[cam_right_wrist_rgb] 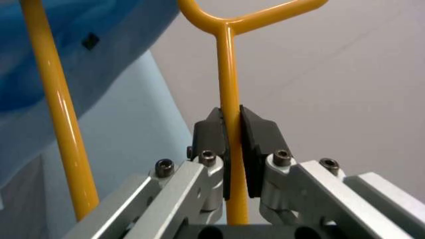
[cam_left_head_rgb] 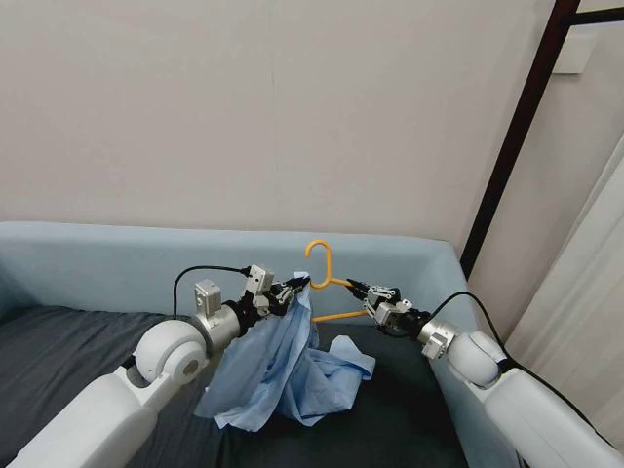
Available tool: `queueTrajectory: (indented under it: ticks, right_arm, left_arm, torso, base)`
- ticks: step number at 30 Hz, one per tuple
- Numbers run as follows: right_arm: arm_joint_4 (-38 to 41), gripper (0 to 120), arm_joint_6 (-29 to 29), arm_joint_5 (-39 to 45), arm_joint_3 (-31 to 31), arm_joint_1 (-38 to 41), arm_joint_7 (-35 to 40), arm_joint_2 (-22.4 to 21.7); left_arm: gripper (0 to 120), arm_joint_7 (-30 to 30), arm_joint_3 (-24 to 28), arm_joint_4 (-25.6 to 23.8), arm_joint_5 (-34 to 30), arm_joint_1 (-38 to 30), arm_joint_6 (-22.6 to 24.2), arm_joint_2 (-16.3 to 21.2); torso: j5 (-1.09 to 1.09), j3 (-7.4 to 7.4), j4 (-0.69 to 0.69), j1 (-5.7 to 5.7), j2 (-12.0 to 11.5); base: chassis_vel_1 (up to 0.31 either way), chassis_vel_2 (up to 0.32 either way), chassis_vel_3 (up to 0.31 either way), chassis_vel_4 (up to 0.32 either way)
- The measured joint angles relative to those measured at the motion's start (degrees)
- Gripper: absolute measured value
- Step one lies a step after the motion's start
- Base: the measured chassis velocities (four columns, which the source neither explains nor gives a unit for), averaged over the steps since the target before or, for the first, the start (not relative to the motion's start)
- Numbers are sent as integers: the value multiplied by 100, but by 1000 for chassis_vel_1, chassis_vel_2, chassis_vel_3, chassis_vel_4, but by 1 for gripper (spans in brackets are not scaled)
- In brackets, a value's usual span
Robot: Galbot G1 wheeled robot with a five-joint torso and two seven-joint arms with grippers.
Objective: Pick up the clothes from the sofa and hang them on the clothes hanger.
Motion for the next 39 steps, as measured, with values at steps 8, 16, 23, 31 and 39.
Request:
queueTrajectory:
  ticks: [8, 16, 23, 31, 39]
  right_arm:
    - [33, 5, -788, -87, -172, 50, 748, 125]
    - [116, 5, -1123, -76, -242, 37, 1065, 143]
    - [339, 5, -1293, -147, -226, -112, 1215, 66]
    - [439, 5, -1399, -155, -183, -177, 1387, 67]
    - [744, 5, -1699, -159, -53, -323, 1962, 76]
  left_arm:
    - [0, 298, 146, 6, 202, -17, -196, -56]
    - [0, 677, 193, 44, 538, -11, -517, -51]
    - [0, 816, 79, 218, 829, -25, -706, -33]
    - [0, 782, 47, 233, 865, 57, -753, -47]
    - [20, 613, -28, 314, 851, 283, -1432, -89]
  torso:
    - [1, 0, -1, 0, 0]
    - [1, 0, 0, 0, 0]
    - [1, 0, -1, 0, 0]
    - [1, 0, 0, 0, 0]
    - [1, 0, -1, 0, 0]
  base:
    - [0, 0, 0, 0]
    - [0, 0, 0, 0]
    - [0, 0, 0, 0]
    - [0, 0, 0, 0]
    - [0, 0, 0, 0]
